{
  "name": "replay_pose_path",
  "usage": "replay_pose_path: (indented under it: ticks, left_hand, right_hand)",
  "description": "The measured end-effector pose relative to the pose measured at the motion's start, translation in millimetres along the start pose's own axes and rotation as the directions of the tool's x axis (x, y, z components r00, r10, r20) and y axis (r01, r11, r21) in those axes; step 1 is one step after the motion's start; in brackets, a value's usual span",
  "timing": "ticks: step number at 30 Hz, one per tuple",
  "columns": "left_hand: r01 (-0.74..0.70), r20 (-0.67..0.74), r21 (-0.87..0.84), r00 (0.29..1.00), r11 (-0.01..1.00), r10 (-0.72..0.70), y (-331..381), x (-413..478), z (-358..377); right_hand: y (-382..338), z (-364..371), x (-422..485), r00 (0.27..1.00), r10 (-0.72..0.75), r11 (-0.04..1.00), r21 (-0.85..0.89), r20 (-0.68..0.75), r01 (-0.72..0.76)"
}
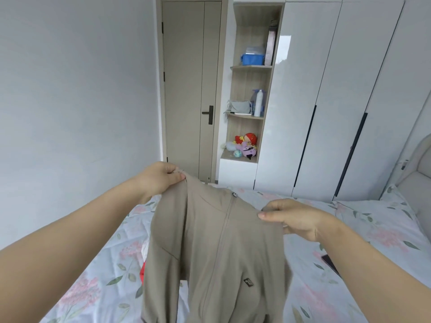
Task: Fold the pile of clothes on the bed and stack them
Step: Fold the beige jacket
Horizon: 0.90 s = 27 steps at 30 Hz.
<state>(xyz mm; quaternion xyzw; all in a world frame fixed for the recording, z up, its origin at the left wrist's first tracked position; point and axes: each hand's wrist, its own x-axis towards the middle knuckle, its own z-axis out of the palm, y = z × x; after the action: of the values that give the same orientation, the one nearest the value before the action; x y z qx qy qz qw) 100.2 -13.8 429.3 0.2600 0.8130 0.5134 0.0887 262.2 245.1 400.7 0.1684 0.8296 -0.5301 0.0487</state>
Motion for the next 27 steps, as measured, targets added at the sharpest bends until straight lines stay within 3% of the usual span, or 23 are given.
replay_pose_path:
  ticks: [3,6,8,10,11,13,19,24,27]
  left_hand:
    - [0.116,0.096,-0.429,0.992,0.896,-0.083,6,-8,2]
    - [0.059,0.099,-0.623,0.995,0.780,0.003,10,-8,0]
    - [0.032,0.054,-0.609,0.999,0.792,0.001,6,-8,4]
    - [0.105,0.055,-0.369,0.994,0.924,-0.091,0,-12,13]
    - [0.146,0.065,-0.272,0.989,0.951,-0.133,-5,-13,16]
    - [0.162,0.104,-0.213,0.984,0.964,-0.142,-10,-14,19]
    - [0.166,0.183,-0.364,0.978,0.916,-0.104,-10,-22,3]
    - [0.068,0.379,-0.043,0.924,0.997,-0.047,-6,-37,-41]
    - [0.026,0.322,0.021,0.946,0.999,-0.031,-1,-44,-66]
  right_hand:
    - [2,-2,0,1.000,-0.025,0.875,0.483,-0.009,0.026]
    - [-6,-11,-5,0.988,-0.129,0.634,0.760,-0.080,0.144]
    - [-7,-10,-7,0.977,-0.196,0.526,0.831,-0.089,0.181]
    - [1,3,-9,0.994,-0.105,0.684,0.728,0.039,0.044]
    - [9,10,-9,0.991,-0.026,0.771,0.634,0.132,-0.064]
    - [22,16,-10,0.964,0.021,0.839,0.520,0.265,-0.162]
    - [17,8,-4,0.977,-0.139,0.767,0.641,0.161,0.003]
    - [-15,17,-4,0.981,-0.151,0.861,0.504,0.119,0.071]
    - [-42,29,-14,0.969,-0.213,0.876,0.464,0.123,0.134]
